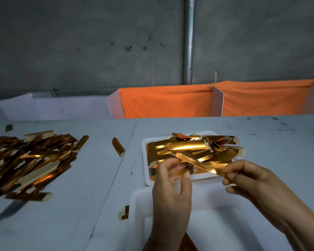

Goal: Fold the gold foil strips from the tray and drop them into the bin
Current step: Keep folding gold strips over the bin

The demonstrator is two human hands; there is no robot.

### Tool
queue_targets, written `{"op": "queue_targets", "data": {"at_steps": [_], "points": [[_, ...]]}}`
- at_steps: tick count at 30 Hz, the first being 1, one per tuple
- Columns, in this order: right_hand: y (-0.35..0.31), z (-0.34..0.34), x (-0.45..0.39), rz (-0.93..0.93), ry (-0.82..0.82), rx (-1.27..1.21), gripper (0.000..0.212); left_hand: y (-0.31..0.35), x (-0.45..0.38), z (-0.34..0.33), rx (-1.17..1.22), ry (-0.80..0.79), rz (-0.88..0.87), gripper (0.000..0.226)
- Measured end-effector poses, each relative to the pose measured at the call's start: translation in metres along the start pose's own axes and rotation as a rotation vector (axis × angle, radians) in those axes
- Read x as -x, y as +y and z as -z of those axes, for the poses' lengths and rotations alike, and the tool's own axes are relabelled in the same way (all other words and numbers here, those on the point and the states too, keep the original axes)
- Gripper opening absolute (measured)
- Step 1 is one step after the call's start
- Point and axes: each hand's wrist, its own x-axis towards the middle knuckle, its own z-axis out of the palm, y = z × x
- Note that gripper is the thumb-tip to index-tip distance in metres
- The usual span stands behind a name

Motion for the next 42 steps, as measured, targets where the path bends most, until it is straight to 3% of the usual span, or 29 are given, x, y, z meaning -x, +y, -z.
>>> {"op": "queue_targets", "data": {"at_steps": [2,6,10,14,17,20,23,26,29,33,35,37,40,42], "points": [[0.01,-0.002,0.007,0.069,0.058,0.084,0.031,-0.001,0.0,0.003,0.179,-0.105,0.147,0.045],[0.019,-0.004,0.01,0.14,0.144,0.223,0.04,-0.004,-0.002,0.009,0.116,-0.163,0.081,0.072],[0.02,-0.002,0.009,0.11,0.103,0.179,0.04,-0.005,-0.002,0.008,-0.063,-0.339,-0.013,0.041],[0.022,0.0,0.01,0.093,0.174,0.127,0.034,-0.004,-0.003,0.009,0.003,-0.362,0.073,0.029],[0.025,0.002,0.011,0.064,0.218,0.097,0.033,-0.005,-0.005,0.011,0.177,-0.371,0.268,0.021],[0.024,0.001,0.009,0.003,0.139,-0.058,0.023,-0.005,-0.008,0.011,0.365,-0.418,0.505,0.019],[0.022,0.004,0.007,-0.029,0.111,-0.211,0.015,-0.005,-0.007,0.011,0.379,-0.435,0.598,0.019],[0.024,0.007,0.007,-0.073,0.091,-0.324,0.023,-0.007,-0.004,0.008,0.179,-0.428,0.472,0.024],[0.024,0.006,0.009,-0.106,0.034,-0.379,0.02,-0.006,0.001,0.004,-0.21,-0.353,0.083,0.029],[0.025,0.005,0.009,-0.11,-0.028,-0.4,0.018,-0.008,0.007,-0.004,-0.618,-0.338,-0.405,0.052],[0.024,0.006,0.01,-0.111,-0.054,-0.433,0.02,-0.006,0.009,-0.007,-0.695,-0.306,-0.45,0.051],[0.022,0.008,0.011,-0.104,-0.089,-0.47,0.022,-0.001,0.01,-0.009,-0.621,-0.348,-0.354,0.052],[0.021,0.007,0.012,-0.072,-0.139,-0.513,0.023,-0.004,0.011,-0.009,-0.413,-0.52,-0.004,0.051],[0.022,0.006,0.012,-0.046,-0.157,-0.508,0.025,-0.001,0.01,-0.009,-0.296,-0.55,0.111,0.042]]}}
